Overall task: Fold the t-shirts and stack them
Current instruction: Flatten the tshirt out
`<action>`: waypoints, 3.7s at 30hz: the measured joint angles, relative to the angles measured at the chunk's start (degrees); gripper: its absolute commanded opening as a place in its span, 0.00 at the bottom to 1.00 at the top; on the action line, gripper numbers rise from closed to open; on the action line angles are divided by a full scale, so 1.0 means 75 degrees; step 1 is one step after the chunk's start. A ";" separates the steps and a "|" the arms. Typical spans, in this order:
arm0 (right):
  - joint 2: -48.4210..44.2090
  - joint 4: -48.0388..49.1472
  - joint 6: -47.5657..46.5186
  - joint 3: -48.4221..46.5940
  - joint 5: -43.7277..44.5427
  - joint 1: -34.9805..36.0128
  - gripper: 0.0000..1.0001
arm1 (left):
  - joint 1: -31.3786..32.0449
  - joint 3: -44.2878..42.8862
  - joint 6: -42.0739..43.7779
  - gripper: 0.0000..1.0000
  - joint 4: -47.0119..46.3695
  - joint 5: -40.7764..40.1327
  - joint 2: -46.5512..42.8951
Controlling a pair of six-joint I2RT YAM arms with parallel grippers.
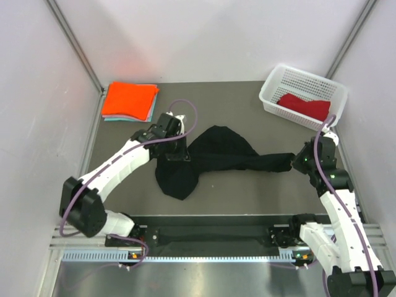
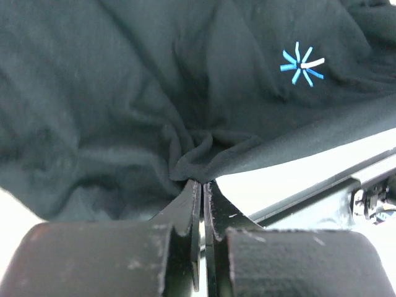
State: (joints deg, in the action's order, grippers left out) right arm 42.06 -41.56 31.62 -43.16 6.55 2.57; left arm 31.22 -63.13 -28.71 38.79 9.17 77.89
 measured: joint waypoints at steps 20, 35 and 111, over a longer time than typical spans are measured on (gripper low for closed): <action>0.2124 0.1241 -0.0050 -0.0265 0.0367 -0.0341 0.00 | -0.0015 -0.2614 0.0452 0.00 -0.0367 0.0717 0.3870; 0.1431 0.1151 -0.0376 0.0571 -0.1888 -0.0530 0.42 | -0.0058 -0.0927 0.0962 0.00 0.0615 -0.0498 0.1387; 0.5598 0.3730 0.0187 -0.2614 -0.2550 -0.0953 0.00 | 0.0959 -0.2095 -0.0137 0.00 0.0775 -0.2477 0.1498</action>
State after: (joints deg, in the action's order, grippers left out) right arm 84.05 -13.58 33.01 -62.76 -12.58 -4.58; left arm 38.41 -78.85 -29.74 44.60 -9.41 89.12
